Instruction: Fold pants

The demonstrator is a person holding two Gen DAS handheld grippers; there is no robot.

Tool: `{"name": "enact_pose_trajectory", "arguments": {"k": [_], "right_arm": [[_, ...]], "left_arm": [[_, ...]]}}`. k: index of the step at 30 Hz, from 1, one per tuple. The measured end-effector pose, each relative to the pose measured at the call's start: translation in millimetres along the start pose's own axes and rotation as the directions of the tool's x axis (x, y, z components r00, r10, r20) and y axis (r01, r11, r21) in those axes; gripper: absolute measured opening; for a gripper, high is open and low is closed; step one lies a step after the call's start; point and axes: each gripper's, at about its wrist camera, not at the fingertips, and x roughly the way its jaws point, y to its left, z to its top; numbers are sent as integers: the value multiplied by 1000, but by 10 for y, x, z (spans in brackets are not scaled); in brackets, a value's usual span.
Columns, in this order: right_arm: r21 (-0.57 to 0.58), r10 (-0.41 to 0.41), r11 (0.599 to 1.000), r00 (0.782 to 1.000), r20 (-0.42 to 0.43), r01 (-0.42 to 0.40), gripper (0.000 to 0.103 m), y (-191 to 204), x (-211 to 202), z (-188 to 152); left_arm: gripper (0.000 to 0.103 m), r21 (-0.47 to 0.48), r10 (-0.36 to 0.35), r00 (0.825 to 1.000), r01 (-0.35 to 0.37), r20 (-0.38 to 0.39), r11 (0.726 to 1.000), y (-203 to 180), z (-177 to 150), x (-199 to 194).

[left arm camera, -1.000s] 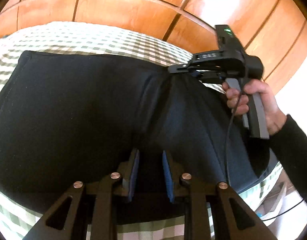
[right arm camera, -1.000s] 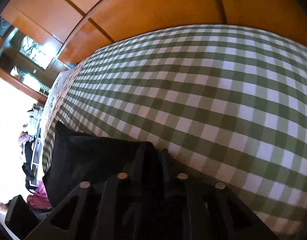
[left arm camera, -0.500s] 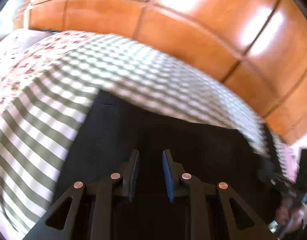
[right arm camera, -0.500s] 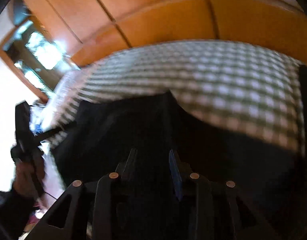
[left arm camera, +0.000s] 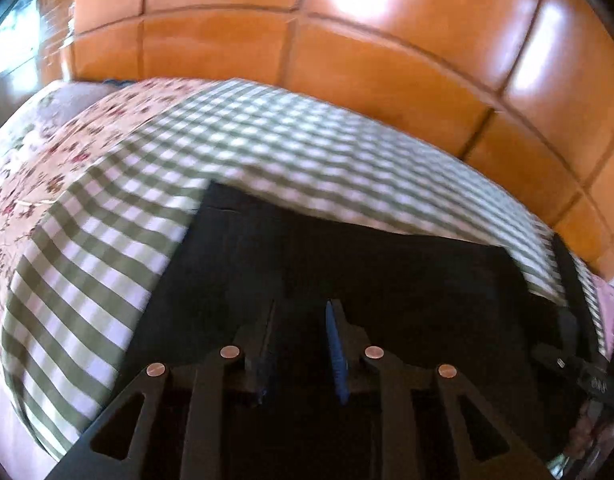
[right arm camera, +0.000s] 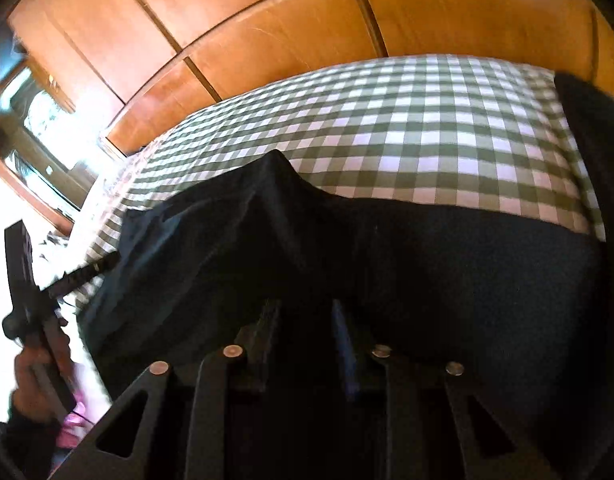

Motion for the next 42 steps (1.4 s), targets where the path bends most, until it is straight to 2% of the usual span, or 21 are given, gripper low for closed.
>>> {"name": "enact_pose_trajectory", "arguments": {"k": [1, 3, 6, 8, 11, 12, 14, 15, 18, 20, 23, 25, 27, 28, 30, 31, 32, 33, 37, 39, 42], "right_arm": [[32, 25, 999, 1000, -3, -25, 37, -7, -41, 28], [56, 52, 997, 998, 35, -54, 38, -36, -229, 62], [104, 52, 993, 994, 99, -63, 43, -159, -488, 135], [142, -4, 990, 991, 136, -16, 60, -321, -654, 221], [191, -150, 974, 976, 156, 120, 66, -606, -787, 434], [208, -187, 966, 969, 160, 152, 67, -721, -810, 542], [239, -220, 954, 963, 155, 180, 78, -960, -824, 745], [261, -241, 945, 959, 149, 197, 79, -1064, -812, 842], [328, -324, 905, 939, 115, 272, 79, -1403, -692, 1217], [351, -406, 865, 912, 67, 359, 79, -1598, -529, 1463], [345, -461, 831, 887, -11, 436, 79, -1784, -262, 1698], [324, -522, 794, 850, -69, 513, 79, -1879, -62, 1789], [268, -590, 762, 802, -86, 590, 79, -1911, 91, 1846], [245, -605, 758, 792, -84, 605, 77, -1905, 125, 1863], [197, -639, 742, 765, -81, 640, 56, -1884, 136, 1878], [176, -657, 731, 750, -79, 659, 37, -1888, 103, 1876], [177, -650, 738, 756, -75, 652, 18, -1911, 47, 1872], [188, -639, 745, 766, -73, 640, 10, -1950, -50, 1858], [255, -580, 791, 814, 24, 556, 10, -1985, -553, 1757], [307, -502, 838, 857, 114, 451, 10, -1965, -1007, 1648], [366, -426, 871, 876, 227, 328, 10, -1937, -1513, 1503]], "left_arm": [[26, 16, -34, 999, 34, 11, 999, -112, -60, -66], [28, 66, -87, 996, 86, 15, 994, -364, -173, -134], [28, 157, -138, 990, 135, 4, 978, -750, -368, -157], [28, 201, -162, 987, 162, -13, 966, -967, -484, -147], [28, 226, -194, 977, 209, -86, 951, -1217, -630, -17], [28, 236, -180, 979, 198, -95, 951, -1264, -662, 21], [29, 260, -149, 982, 174, -115, 950, -1331, -716, 115], [31, 275, -147, 984, 171, -105, 946, -1338, -720, 151], [33, 326, -154, 983, 177, -97, 929, -1373, -718, 211], [33, 313, -166, 981, 190, -104, 930, -1341, -718, 226], [33, 272, -190, 975, 214, -111, 938, -1295, -697, 272], [33, 267, -195, 975, 217, -106, 939, -1298, -710, 269], [33, 266, -195, 976, 215, -100, 940, -1272, -740, 229], [33, 265, -193, 976, 213, -97, 941, -1274, -751, 221], [33, 266, -193, 977, 210, -90, 941, -1273, -756, 220], [33, 267, -193, 977, 209, -88, 941, -1278, -761, 220], [33, 266, -192, 978, 208, -85, 941, -1281, -763, 219], [33, 267, -191, 978, 207, -85, 941, -1284, -766, 217], [33, 261, -203, 975, 220, -91, 940, -1260, -768, 209], [33, 259, -212, 973, 230, -96, 938, -1242, -761, 211], [33, 254, -219, 969, 240, -110, 937, -1217, -728, 215]]}}
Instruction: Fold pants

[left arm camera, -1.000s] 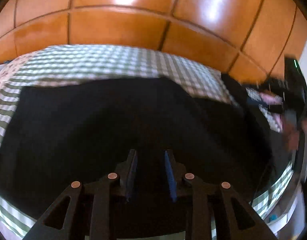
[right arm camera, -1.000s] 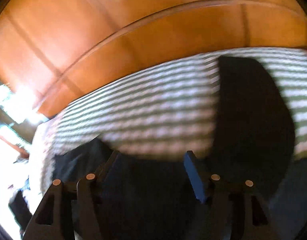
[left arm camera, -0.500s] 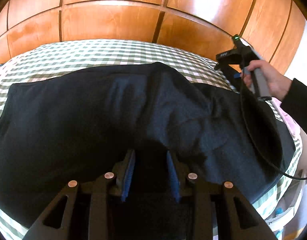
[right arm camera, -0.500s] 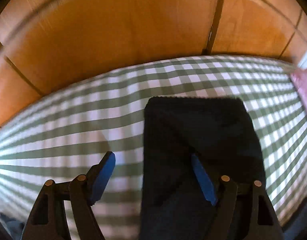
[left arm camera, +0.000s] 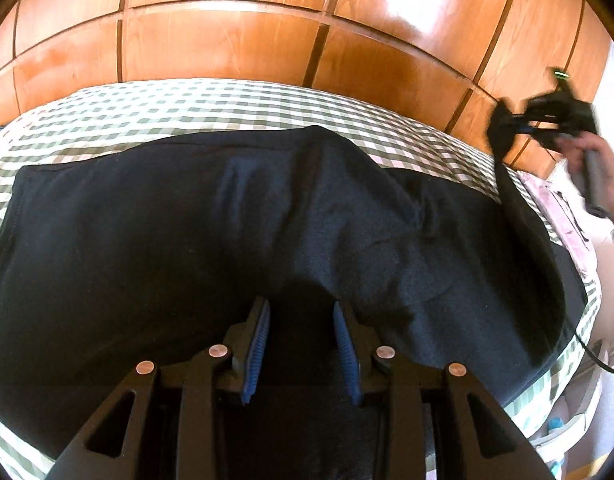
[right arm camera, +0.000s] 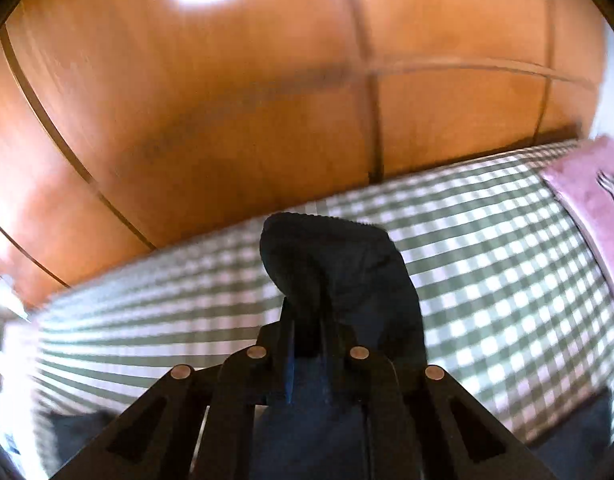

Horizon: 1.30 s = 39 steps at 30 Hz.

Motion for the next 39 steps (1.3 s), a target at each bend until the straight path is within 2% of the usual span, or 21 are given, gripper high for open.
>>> {"name": "enact_pose_trajectory", "arguments": {"k": [3, 5, 7, 10, 12, 15, 20, 22, 24, 27, 29, 31, 34, 36, 37, 38, 39], "right_arm": [[102, 95, 989, 989, 112, -107, 10, -361, -699, -103], [151, 114, 979, 980, 162, -139, 10, -585, -1048, -210], [209, 119, 964, 970, 211, -164, 10, -928, -1379, -397], [291, 87, 944, 968, 235, -155, 10, -1433, -1687, -758], [353, 56, 926, 972, 226, -136, 10, -1727, -1773, -1020], [483, 19, 868, 979, 201, -116, 8, -2229, -1774, -1488], [635, -23, 771, 994, 111, -53, 8, -2825, -1482, -2103], [645, -5, 762, 994, 106, -65, 8, -2870, -1397, -2219], [633, 9, 770, 993, 118, -82, 9, -2858, -1361, -2256], [611, 17, 787, 992, 123, -89, 23, -2831, -1394, -2224], [604, 12, 792, 992, 128, -87, 56, -2816, -1479, -2211], [603, -3, 792, 988, 156, -93, 60, -2829, -1604, -2222], [599, -19, 797, 986, 163, -84, 60, -2848, -1655, -2155], [587, -56, 809, 989, 139, -37, 48, -2862, -1630, -2093], [580, -76, 815, 990, 121, -8, 28, -2862, -1617, -2067], [567, -119, 822, 989, 90, 47, 22, -2858, -1602, -2027], [551, -130, 832, 987, 89, 59, 21, -2849, -1613, -2002]], "left_arm": [[33, -13, -8, 1000, 7, -4, 1000, 24, 15, -5], [33, -3, -4, 1000, 4, -7, 1000, 17, 19, -5], [33, 3, -4, 1000, 4, -12, 1000, 12, 31, -7], [33, -13, -16, 1000, 16, -24, 1000, 38, 60, 3], [33, -27, -23, 999, 22, -34, 999, 52, 79, 1], [33, -30, -24, 998, 23, -53, 999, 55, 114, 17], [33, -3, 5, 997, -5, -72, 1000, -5, 142, 45], [33, 2, 16, 997, -15, -75, 1000, -21, 146, 48], [33, -1, 20, 997, -20, -79, 1000, -23, 147, 45], [33, -16, 19, 996, -20, -83, 1000, -22, 158, 41], [33, -18, 22, 996, -23, -84, 1000, -21, 152, 40], [33, -23, 27, 996, -29, -83, 999, -21, 147, 26], [33, -26, 32, 996, -35, -84, 999, -38, 140, 9], [33, -21, 28, 996, -30, -84, 999, -57, 135, -9], [33, -18, 26, 996, -28, -85, 999, -68, 132, -15], [33, -15, 25, 996, -26, -86, 1000, -77, 134, -22], [33, -14, 19, 996, -21, -87, 1000, -87, 135, -35]]}}
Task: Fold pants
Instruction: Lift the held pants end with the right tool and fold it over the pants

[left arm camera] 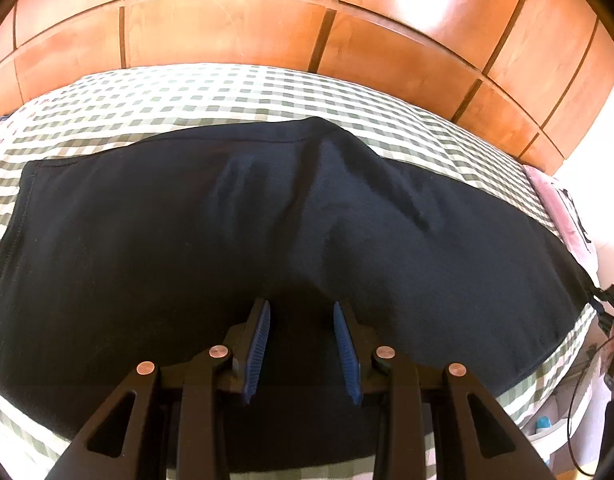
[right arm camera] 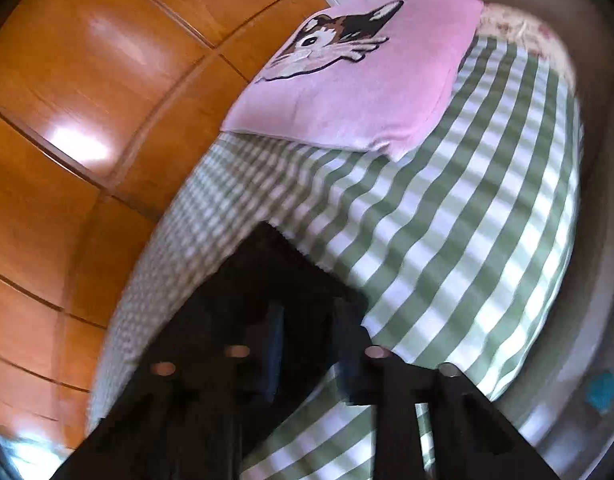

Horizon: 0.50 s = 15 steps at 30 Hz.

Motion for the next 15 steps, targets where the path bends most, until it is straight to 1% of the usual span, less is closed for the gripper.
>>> {"name": "enact_pose_trajectory", "arguments": {"k": [1, 3, 4, 6, 7, 8, 9, 10, 11, 13, 14, 15], "right_arm": [[-17, -9, 1000, 1000, 12, 9, 18, 20, -34, 3], [-66, -32, 997, 997, 65, 37, 18, 88, -114, 30], [-66, -40, 997, 997, 66, 44, 18, 77, -100, 39], [-86, -105, 991, 994, 15, 106, 18, 44, 65, 43], [-96, -142, 986, 990, -21, 139, 19, 15, 170, 20], [-89, -153, 985, 988, -35, 149, 23, -22, 212, -3], [-68, -151, 986, 988, -22, 149, 27, -50, 174, -12], [-49, -151, 987, 988, -16, 150, 41, -64, 113, -12], [-22, -144, 989, 990, -4, 144, 43, -82, 27, -24], [-25, -129, 991, 991, 16, 130, 43, -46, -120, -76], [-34, -102, 994, 995, 20, 102, 43, -5, -218, -141], [-41, -49, 998, 999, 4, 49, 43, 41, -277, -211]], "left_arm": [[33, -1, -11, 1000, 11, 3, 1000, -12, -7, -27], [33, -7, -47, 999, 47, 20, 999, -26, -22, -100], [33, -7, -64, 998, 64, 27, 998, -39, -29, -132], [33, 15, -101, 994, 100, 41, 995, -104, -36, -196], [33, 33, -111, 993, 110, 48, 993, -142, -42, -225], [33, 56, -122, 991, 119, 51, 991, -195, -50, -253], [33, 71, -134, 990, 130, 48, 989, -227, -52, -269], [33, 86, -153, 987, 149, 42, 985, -269, -58, -284], [33, 102, -175, 984, 170, 37, 980, -313, -68, -293], [33, 127, -193, 981, 188, 30, 974, -381, -86, -295], [33, 139, -201, 979, 196, 24, 971, -416, -102, -292], [33, 148, -212, 977, 207, 18, 967, -457, -118, -279]]}}
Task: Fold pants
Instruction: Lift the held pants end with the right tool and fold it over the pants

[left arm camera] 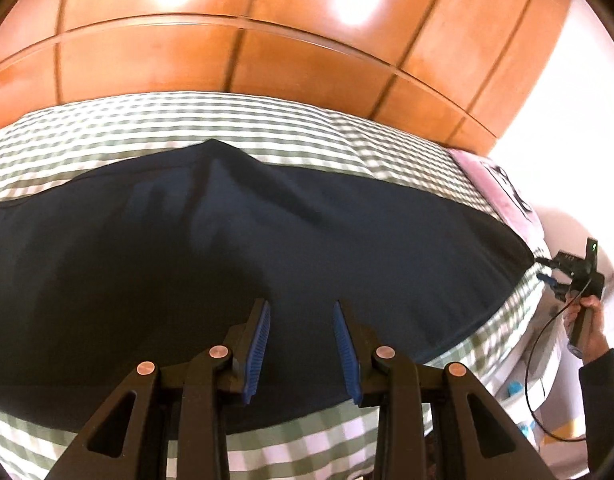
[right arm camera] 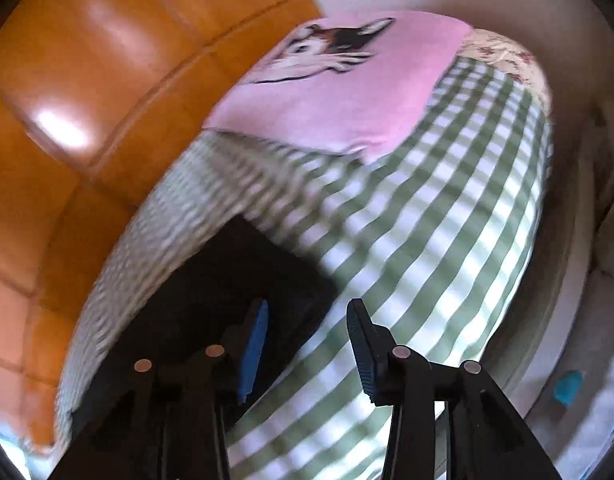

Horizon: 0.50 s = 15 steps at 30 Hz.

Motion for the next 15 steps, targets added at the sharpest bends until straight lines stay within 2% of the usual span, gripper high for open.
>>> {"name": "enact_pose_trajectory", "arguments": {"k": [1, 2, 3, 5, 6, 7, 9, 12, 15], "right_arm": [[-5, 92, 996, 995, -36, -92, 43, 61, -43, -97], [-9, 191, 981, 978, -87, -192, 43, 151, -64, -227], [-13, 244, 969, 962, -120, -247, 43, 231, -72, -326], [-4, 378, 922, 900, -215, -388, 43, 455, -45, -625], [8, 420, 902, 873, -249, -431, 43, 526, -28, -736], [28, 463, 879, 836, -296, -476, 42, 635, 21, -890], [54, 498, 855, 787, -364, -516, 42, 794, 121, -1117], [68, 504, 848, 759, -412, -526, 42, 925, 227, -1333], [75, 480, 863, 761, -437, -500, 41, 961, 318, -1435]], "left_arm": [[33, 4, -9, 1000, 9, -4, 1000, -18, -13, 13], [33, 5, -19, 1000, 19, -10, 1000, -49, -28, 35], [33, 4, -26, 1000, 26, -17, 1000, -74, -42, 61], [33, -1, -34, 999, 34, -28, 999, -99, -58, 102], [33, -7, -38, 999, 38, -31, 999, -101, -65, 118], [33, -13, -43, 999, 42, -33, 999, -100, -67, 125], [33, -20, -49, 998, 48, -32, 999, -95, -89, 114], [33, -13, -41, 999, 40, -31, 999, -86, -113, 105], [33, -14, -37, 999, 36, -29, 999, -70, -140, 93]]}}
